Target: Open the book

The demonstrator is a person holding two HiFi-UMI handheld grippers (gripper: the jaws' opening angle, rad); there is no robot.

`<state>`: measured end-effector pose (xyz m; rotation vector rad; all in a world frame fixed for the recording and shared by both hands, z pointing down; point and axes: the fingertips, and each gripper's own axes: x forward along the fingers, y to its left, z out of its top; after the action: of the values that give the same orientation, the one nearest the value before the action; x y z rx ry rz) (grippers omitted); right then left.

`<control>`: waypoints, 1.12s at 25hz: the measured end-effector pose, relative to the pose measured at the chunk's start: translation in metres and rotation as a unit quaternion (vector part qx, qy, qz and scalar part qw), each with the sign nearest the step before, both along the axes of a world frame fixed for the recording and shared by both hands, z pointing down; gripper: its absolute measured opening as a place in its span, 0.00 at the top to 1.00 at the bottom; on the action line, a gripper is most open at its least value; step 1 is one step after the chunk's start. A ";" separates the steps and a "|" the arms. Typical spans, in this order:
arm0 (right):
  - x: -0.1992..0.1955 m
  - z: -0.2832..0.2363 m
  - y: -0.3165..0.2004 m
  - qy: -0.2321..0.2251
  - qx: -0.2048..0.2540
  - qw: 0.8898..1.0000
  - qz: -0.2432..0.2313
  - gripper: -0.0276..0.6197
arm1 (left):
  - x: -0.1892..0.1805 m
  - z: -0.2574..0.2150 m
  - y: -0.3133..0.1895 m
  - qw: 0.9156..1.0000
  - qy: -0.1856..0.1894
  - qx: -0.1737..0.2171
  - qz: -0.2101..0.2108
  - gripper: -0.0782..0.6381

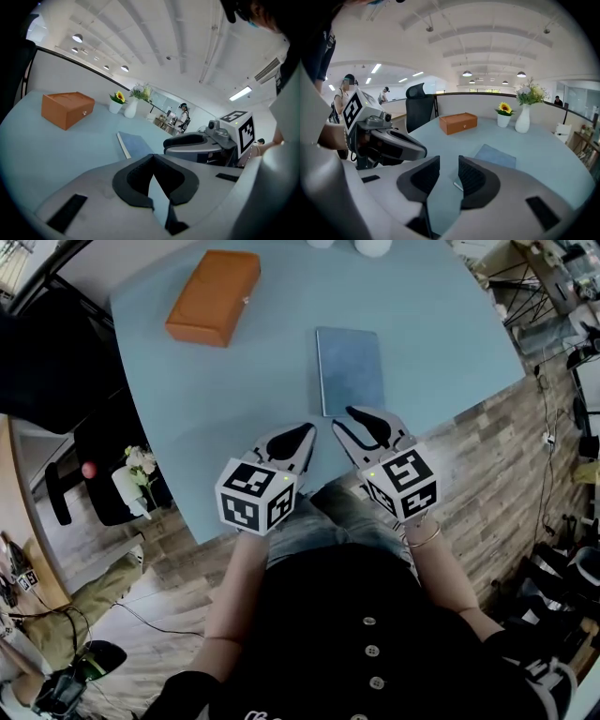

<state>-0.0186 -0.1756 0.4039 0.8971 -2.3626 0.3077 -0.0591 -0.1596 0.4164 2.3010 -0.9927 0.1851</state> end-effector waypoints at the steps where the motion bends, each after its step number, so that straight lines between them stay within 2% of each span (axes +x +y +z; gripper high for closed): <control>1: 0.001 0.003 0.000 -0.001 -0.007 1.000 -0.001 0.77 | -0.001 -0.001 -0.001 1.000 0.007 0.005 -0.005 0.87; 7: 0.004 0.016 0.002 0.008 -0.035 0.999 -0.021 0.77 | -0.007 0.001 -0.001 0.999 0.017 0.020 -0.022 0.87; 11: 0.004 0.021 0.000 0.020 -0.033 0.999 -0.032 0.77 | -0.009 0.008 -0.001 1.000 -0.003 0.018 -0.022 0.87; 15: 0.003 0.027 -0.006 0.034 -0.023 0.999 -0.035 0.78 | -0.007 0.013 -0.001 1.000 -0.005 0.019 -0.015 0.87; 21: -0.003 0.043 -0.009 0.049 -0.030 0.998 -0.038 0.80 | -0.012 0.032 -0.004 0.999 -0.042 -0.008 -0.025 0.87; 28: -0.007 0.064 -0.017 0.090 -0.022 0.995 -0.044 0.83 | -0.019 0.043 -0.009 0.998 -0.039 -0.028 -0.038 0.87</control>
<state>-0.0252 -0.1929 0.4676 0.7652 -2.2134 0.2336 -0.0776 -0.1681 0.4597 2.2150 -1.0983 0.2694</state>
